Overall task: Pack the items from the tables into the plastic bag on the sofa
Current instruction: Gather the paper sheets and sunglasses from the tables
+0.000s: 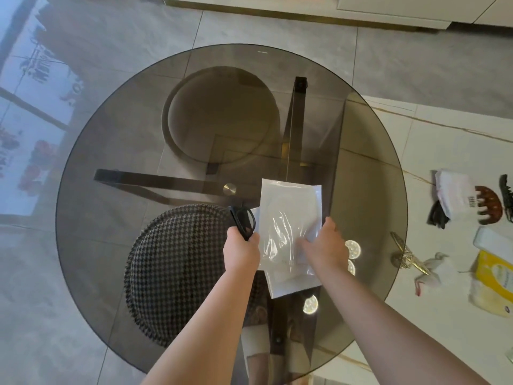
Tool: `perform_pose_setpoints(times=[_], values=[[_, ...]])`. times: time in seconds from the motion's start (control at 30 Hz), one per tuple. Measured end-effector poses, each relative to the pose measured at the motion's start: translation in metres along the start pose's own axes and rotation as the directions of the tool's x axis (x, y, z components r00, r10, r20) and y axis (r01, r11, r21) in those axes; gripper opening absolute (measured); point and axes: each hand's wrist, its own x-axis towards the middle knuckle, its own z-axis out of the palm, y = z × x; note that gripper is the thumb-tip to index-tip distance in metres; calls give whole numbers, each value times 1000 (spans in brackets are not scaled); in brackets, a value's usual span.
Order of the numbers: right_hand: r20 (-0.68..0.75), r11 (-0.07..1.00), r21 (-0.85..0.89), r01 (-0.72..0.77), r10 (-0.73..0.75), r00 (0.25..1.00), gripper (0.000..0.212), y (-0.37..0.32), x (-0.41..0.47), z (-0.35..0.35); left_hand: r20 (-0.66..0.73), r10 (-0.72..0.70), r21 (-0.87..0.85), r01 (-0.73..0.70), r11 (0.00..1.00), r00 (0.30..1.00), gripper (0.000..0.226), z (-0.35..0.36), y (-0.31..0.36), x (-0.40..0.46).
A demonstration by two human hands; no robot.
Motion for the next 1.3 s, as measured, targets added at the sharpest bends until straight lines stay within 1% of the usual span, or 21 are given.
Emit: perform_pose_setpoints(times=[0.07, 0.13, 0.2, 0.27, 0.37, 0.43, 0.53, 0.63, 0.77, 0.83, 1.0, 1.07, 1.13, 1.2, 1.3], values=[[32, 998, 32, -59, 58, 998, 68, 2, -2, -1, 6, 3, 8, -3, 1000, 1000, 12, 0, -1, 0], [62, 993, 94, -71, 65, 996, 50, 6, -4, -3, 17, 19, 8, -19, 1000, 1000, 12, 0, -3, -1], [86, 976, 210, -65, 48, 995, 36, 9, -8, -6, 22, 48, 13, -48, 999, 999, 20, -1, -4, -6], [86, 953, 301, -47, 22, 996, 30, 12, -14, -12, 24, 76, 40, -77, 996, 997, 29, -4, -3, -13], [71, 941, 337, -1, -24, 997, 34, 18, -28, -30, 52, 100, 73, -103, 992, 994, 35, -8, 6, -31], [81, 937, 350, 2, -33, 996, 39, 22, -41, -48, 87, 121, 99, -130, 987, 989, 37, -11, 16, -46], [55, 913, 407, -12, -11, 998, 45, 26, -64, -83, 158, 170, 152, -194, 969, 973, 37, -16, 36, -76], [27, 866, 497, -51, 44, 999, 46, 35, -93, -124, 218, 209, 191, -252, 949, 953, 37, -17, 60, -115], [-1, 775, 625, -92, 118, 993, 44, 60, -136, -181, 325, 250, 210, -328, 921, 912, 28, -11, 88, -174], [-23, 728, 678, -95, 150, 988, 37, 79, -155, -205, 388, 247, 205, -344, 916, 888, 23, -7, 100, -203], [-69, 586, 805, -96, 252, 965, 31, 132, -201, -253, 523, 291, 233, -463, 855, 801, 21, 15, 127, -272], [-77, 513, 855, -84, 285, 955, 30, 156, -218, -269, 575, 297, 242, -505, 828, 763, 10, 29, 135, -303], [-77, 446, 892, -78, 320, 944, 32, 182, -235, -284, 603, 304, 239, -530, 814, 738, 12, 47, 139, -335], [-65, 365, 928, -77, 361, 930, 33, 210, -251, -297, 619, 285, 247, -526, 814, 732, 15, 67, 141, -368], [-67, 232, 972, -33, 411, 909, 38, 260, -271, -318, 682, 267, 245, -556, 794, 681, 24, 103, 138, -416]])
